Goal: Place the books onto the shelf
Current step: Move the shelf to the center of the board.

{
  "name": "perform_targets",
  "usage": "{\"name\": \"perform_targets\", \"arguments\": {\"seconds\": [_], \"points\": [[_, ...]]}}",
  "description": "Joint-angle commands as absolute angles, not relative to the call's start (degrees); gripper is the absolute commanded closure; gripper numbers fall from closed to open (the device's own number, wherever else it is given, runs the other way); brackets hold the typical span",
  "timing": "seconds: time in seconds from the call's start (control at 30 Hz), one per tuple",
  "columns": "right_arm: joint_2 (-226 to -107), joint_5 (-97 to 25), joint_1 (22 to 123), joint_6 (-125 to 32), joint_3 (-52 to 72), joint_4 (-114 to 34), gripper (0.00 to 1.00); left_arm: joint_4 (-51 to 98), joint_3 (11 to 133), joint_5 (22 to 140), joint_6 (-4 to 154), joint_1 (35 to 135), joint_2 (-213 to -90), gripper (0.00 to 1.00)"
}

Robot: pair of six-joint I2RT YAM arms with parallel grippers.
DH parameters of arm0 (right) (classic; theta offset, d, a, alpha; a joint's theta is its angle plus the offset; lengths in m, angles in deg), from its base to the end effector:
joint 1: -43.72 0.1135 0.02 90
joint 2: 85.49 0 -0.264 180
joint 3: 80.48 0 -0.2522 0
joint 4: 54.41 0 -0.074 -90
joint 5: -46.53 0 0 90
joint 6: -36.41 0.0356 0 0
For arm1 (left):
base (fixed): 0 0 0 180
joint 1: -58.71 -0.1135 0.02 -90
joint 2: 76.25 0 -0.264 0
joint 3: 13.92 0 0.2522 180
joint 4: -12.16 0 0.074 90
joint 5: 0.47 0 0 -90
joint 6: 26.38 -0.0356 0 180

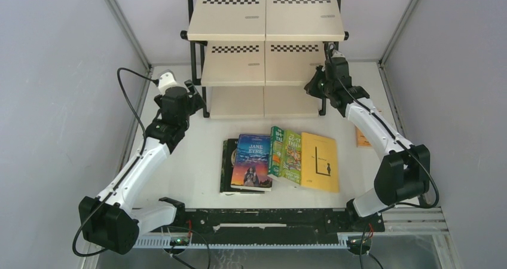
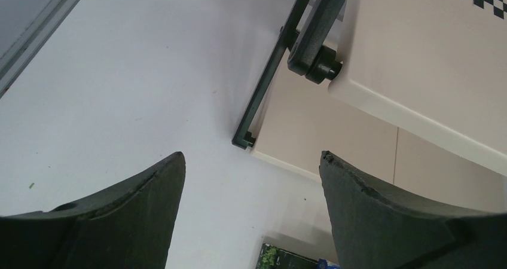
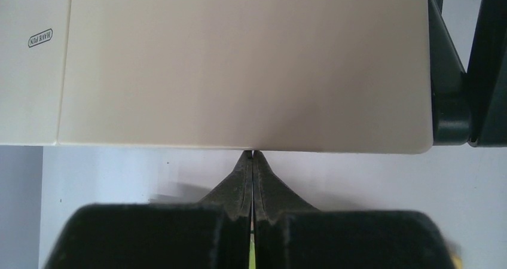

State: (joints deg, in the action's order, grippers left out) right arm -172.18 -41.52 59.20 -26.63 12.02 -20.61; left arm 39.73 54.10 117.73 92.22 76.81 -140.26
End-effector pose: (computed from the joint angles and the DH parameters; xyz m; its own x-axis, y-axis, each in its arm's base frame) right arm 0.3359 0.0943 0.3210 -0.6011 0.3037 -0.7392 -0.0244 0.9176 0.3968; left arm 0.2452 -0.0625 0.3263 -0.2675 -0.3564 -0.8952 -0.3030 0.9131 -0.2730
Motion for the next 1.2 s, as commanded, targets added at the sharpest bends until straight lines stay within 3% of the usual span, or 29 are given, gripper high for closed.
{"name": "perform_targets", "arguments": {"seconds": [0.0,0.17,0.3,0.5,0.6,0.93,1.17], "points": [[-171.3,-42.0,60.0,-28.4,8.5,-21.3,0.94,37.5,55.7,117.4,92.7,77.1,-138.6,0.13],[-169.0,-43.2,61.9,-28.5,8.5,-15.0,0.7,38.8,55.5,115.3,92.8,77.1,-137.6,0.11],[-166.6,-47.7,63.5,-27.6,9.1,-8.3,0.58,38.7,54.4,113.3,93.8,77.7,-136.4,0.1],[-161.7,-54.3,63.3,-23.5,13.3,-0.7,0.52,36.9,51.9,110.5,94.3,80.4,-134.6,0.08],[-158.8,-55.7,60.4,-19.3,16.5,1.8,0.44,36.6,52.3,108.9,93.9,82.7,-135.1,0.06],[-154.1,-52.2,41.5,-1.7,27.5,0.2,0.38,37.6,53.4,103.1,91.0,89.3,-137.5,0.06],[-157.7,-55.4,33.9,5.4,27.6,0.3,0.26,39.1,54.6,100.4,89.9,91.5,-139.2,0.05]]}}
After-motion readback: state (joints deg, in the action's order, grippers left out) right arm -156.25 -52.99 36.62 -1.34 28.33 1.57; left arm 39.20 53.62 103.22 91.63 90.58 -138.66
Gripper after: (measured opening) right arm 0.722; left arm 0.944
